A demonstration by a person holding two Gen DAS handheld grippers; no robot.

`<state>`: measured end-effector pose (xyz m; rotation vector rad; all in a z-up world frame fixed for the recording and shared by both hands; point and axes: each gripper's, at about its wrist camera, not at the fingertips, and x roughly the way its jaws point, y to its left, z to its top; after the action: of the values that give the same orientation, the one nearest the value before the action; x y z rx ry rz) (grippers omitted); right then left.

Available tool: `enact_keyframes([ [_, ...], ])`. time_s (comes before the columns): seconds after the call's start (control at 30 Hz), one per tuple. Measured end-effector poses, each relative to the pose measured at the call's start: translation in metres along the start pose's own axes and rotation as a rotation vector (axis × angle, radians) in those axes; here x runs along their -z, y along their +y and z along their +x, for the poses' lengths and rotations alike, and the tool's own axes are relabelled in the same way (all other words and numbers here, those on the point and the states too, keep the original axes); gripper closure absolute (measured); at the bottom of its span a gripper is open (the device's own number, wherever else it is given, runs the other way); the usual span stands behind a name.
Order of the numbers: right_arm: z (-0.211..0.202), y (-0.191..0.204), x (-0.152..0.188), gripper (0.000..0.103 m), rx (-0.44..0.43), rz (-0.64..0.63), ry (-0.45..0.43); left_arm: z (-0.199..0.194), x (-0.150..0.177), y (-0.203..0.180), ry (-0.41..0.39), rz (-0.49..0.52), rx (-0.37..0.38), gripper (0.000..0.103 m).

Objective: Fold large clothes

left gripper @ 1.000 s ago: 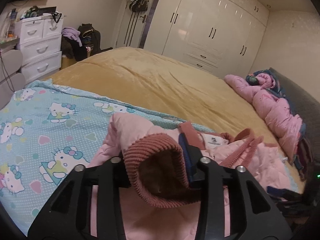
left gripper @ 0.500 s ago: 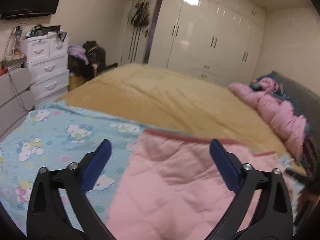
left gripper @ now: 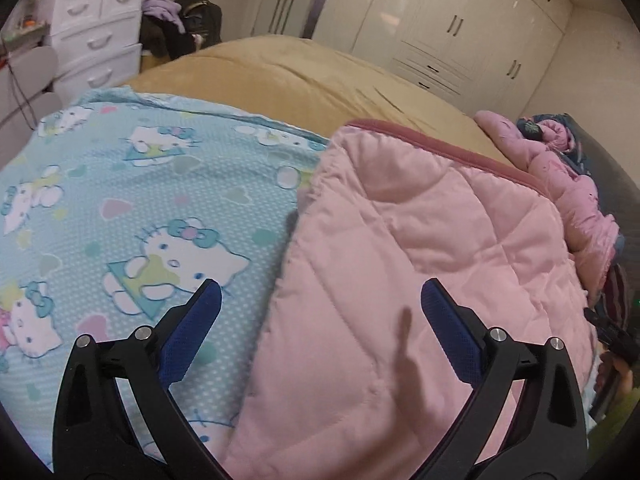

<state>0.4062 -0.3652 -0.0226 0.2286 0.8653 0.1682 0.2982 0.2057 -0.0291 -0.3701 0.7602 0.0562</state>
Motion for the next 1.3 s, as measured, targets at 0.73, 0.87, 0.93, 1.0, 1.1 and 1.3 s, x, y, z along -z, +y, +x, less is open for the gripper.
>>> enact_keyframes([
  [0.73, -0.044, 0.03, -0.021, 0.09, 0.023, -0.065, -0.284, -0.028, -0.024, -0.046, -0.218, 0.135, -0.04, 0.085],
  [0.87, -0.04, 0.035, -0.039, 0.09, 0.054, -0.082, -0.316, -0.026, -0.036, -0.053, -0.269, 0.13, -0.047, 0.085],
  [0.93, -0.033, 0.036, -0.045, 0.09, 0.067, -0.079, -0.317, -0.014, -0.038, -0.053, -0.259, 0.135, -0.063, 0.085],
  [1.0, -0.024, 0.034, -0.048, 0.09, 0.086, -0.078, -0.302, -0.005, -0.039, -0.052, -0.253, 0.146, -0.075, 0.085],
  [1.1, -0.001, 0.033, -0.046, 0.09, 0.131, -0.104, -0.261, 0.013, -0.04, -0.051, -0.235, 0.187, -0.115, 0.085],
  [1.3, 0.046, 0.023, -0.032, 0.089, 0.17, -0.089, -0.163, 0.049, -0.032, -0.037, -0.153, 0.179, -0.142, 0.085],
])
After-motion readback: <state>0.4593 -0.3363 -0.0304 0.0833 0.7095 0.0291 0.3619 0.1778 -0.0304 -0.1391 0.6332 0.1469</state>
